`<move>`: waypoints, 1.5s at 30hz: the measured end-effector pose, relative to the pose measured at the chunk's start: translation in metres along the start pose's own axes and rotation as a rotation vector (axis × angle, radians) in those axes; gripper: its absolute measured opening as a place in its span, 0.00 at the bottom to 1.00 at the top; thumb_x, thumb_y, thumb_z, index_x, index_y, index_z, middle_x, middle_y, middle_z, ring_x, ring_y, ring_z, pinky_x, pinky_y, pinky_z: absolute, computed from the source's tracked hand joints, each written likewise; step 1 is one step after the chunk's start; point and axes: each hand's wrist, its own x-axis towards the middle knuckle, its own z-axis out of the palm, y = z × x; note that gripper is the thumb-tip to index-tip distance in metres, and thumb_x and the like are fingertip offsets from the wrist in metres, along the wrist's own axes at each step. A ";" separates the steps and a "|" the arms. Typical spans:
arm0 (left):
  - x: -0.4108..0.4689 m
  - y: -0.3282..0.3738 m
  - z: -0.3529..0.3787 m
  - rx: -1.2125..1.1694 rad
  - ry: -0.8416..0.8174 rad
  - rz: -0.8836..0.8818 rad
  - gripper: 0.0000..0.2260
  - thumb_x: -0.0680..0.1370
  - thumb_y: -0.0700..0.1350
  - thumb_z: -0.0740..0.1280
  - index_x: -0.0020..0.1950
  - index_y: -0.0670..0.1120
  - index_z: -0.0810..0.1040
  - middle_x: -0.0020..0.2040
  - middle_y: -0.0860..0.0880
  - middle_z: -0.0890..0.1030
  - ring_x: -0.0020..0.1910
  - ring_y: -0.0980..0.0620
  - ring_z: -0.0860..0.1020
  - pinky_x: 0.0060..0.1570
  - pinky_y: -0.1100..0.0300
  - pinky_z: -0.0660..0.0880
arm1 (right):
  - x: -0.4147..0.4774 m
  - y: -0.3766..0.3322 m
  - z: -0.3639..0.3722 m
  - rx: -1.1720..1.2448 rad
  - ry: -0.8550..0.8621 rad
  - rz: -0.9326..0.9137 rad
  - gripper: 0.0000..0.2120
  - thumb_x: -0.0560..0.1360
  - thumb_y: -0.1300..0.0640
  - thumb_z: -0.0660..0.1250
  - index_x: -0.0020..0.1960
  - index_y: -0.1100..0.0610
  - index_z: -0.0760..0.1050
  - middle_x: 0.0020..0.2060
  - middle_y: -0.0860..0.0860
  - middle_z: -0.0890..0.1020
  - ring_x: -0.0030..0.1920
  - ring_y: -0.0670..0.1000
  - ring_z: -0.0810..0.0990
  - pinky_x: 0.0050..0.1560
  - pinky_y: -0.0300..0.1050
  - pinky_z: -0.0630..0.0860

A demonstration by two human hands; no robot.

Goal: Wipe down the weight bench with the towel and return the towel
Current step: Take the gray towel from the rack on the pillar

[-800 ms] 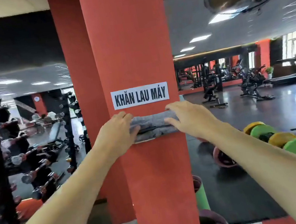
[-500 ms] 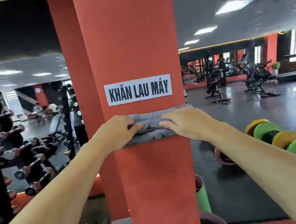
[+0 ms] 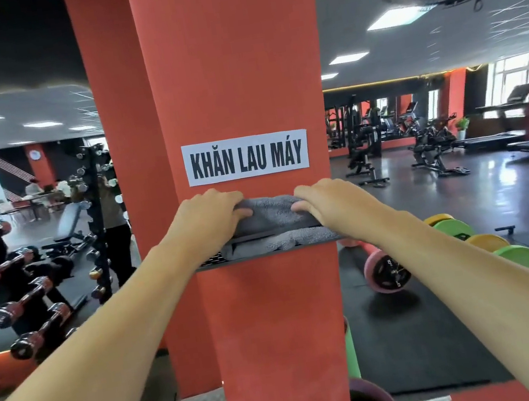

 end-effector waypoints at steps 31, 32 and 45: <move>-0.060 0.212 -0.061 -0.514 -0.216 0.710 0.14 0.71 0.57 0.75 0.35 0.49 0.78 0.31 0.53 0.76 0.34 0.50 0.74 0.33 0.55 0.66 | -0.284 -0.048 -0.104 0.150 0.051 0.828 0.03 0.75 0.59 0.71 0.44 0.52 0.78 0.40 0.52 0.81 0.46 0.56 0.81 0.50 0.52 0.77; -0.071 0.236 -0.061 -0.556 -0.267 0.736 0.13 0.72 0.56 0.74 0.38 0.47 0.80 0.32 0.51 0.77 0.34 0.49 0.75 0.33 0.56 0.67 | -0.310 -0.050 -0.110 0.141 0.063 0.877 0.02 0.74 0.59 0.71 0.47 0.53 0.79 0.41 0.52 0.81 0.47 0.55 0.80 0.50 0.51 0.77; -0.357 0.564 -0.204 -0.960 -0.566 1.188 0.03 0.72 0.44 0.70 0.39 0.45 0.80 0.38 0.48 0.80 0.41 0.48 0.77 0.33 0.60 0.68 | -0.693 -0.188 -0.208 -0.028 0.865 1.717 0.11 0.74 0.55 0.70 0.37 0.55 0.69 0.31 0.48 0.74 0.37 0.56 0.75 0.34 0.45 0.65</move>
